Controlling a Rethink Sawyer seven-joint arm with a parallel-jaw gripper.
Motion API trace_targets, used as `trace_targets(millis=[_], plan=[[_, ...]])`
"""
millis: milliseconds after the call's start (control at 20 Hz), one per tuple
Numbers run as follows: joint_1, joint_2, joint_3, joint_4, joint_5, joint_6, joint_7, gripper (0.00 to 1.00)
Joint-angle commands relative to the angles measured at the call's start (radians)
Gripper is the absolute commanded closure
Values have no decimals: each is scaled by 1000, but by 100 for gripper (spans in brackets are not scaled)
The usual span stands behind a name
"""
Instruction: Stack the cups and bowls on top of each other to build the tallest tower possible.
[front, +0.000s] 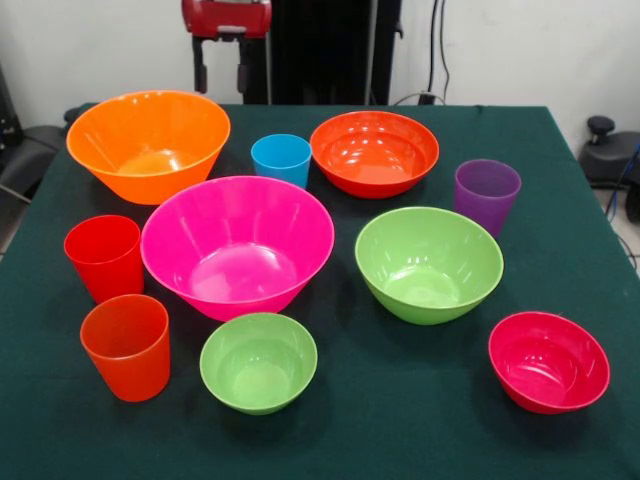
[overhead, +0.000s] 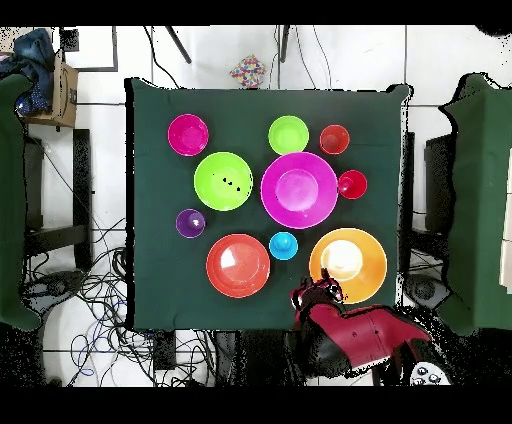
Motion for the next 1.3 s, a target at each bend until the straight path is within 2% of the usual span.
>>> trace_targets(millis=[50,550,750,1300], plan=[[99,67,13,-31,-33,24,59,0],[213,196,-157,-124,-51,-126,72,0],[169,164,-115,-95,-65,-96,53,0],[137,148,-94,-80,-86,-76,40,0]])
